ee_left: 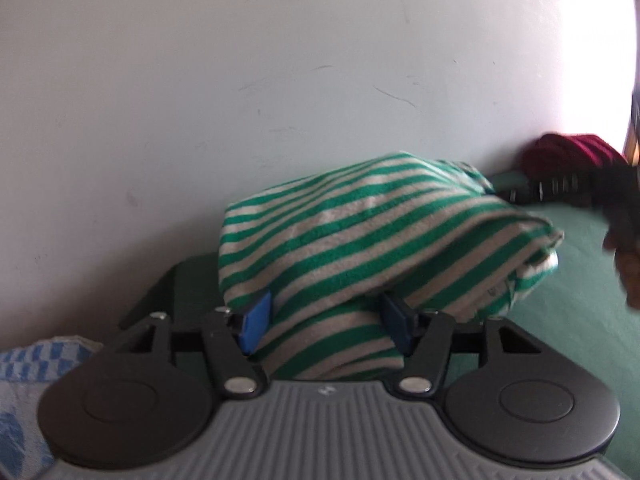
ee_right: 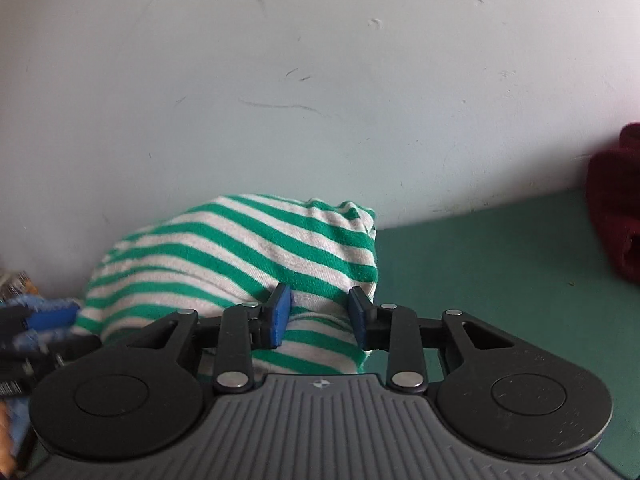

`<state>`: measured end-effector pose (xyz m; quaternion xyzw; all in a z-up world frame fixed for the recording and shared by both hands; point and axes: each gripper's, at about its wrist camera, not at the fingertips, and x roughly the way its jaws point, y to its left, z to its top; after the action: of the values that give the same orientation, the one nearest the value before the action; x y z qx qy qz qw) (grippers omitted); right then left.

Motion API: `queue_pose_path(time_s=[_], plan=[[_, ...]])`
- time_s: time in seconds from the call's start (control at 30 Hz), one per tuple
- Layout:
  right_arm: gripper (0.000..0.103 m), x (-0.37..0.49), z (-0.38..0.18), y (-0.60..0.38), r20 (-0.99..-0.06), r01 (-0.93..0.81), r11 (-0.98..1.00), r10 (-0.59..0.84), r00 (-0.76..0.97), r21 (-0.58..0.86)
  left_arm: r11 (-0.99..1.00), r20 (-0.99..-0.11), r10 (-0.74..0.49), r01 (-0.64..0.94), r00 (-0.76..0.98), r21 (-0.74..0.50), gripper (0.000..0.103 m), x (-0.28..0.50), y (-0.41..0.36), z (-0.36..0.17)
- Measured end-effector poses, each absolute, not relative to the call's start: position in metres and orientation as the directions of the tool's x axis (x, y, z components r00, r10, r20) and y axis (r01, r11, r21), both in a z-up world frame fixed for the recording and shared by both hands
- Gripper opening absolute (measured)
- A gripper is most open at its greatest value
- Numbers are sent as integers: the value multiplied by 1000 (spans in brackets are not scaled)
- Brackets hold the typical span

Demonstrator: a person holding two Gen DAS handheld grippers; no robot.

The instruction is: Fold clothes

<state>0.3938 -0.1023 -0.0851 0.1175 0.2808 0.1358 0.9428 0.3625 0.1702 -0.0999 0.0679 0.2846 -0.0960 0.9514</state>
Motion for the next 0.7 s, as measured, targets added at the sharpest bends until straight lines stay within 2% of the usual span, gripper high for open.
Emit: queue_pose_path(time_s=[0.1,0.23,0.33,0.37,0.43,0.5,0.53,0.57,0.6,0.63,0.7], plan=[[37,390,-68,-108,-430,-121,941,255,866,315,973,-556,-140,216,820,75,69,361,169,-101],[37,424,-62,-104,-380,-150,891,329,865,429,975,-556,-113,200,823,99,73,363,161,-104],[37,464,-83,-102,-464,-109,828,411,785,550,976,-560,-110,195,821,95,74,363,159,-104],[26,472,-93,-104,-511,-54,835,385,768,548,977,-562,-112,195,820,90,74,364,160,-103],[25,475,-104,-112,-528,-6,823,370,765,568,976,-564,-113,198,818,92,74,363,160,-102],[25,468,-96,-115,-540,7,844,337,771,536,975,-561,-108,198,821,101,73,357,160,-100],[28,459,-87,-113,-548,23,877,279,788,479,975,-556,-105,196,825,107,72,351,160,-98],[35,448,-77,-110,-552,42,909,214,806,414,975,-545,-104,193,832,107,71,341,160,-96],[36,435,-69,-106,-543,33,935,176,821,353,977,-532,-103,185,840,102,71,329,159,-93],[36,421,-63,-102,-520,-39,940,222,825,338,980,-519,-103,177,849,95,72,316,157,-90],[37,392,-59,-93,-489,-241,893,415,767,381,983,-507,-105,165,856,75,76,290,150,-87]])
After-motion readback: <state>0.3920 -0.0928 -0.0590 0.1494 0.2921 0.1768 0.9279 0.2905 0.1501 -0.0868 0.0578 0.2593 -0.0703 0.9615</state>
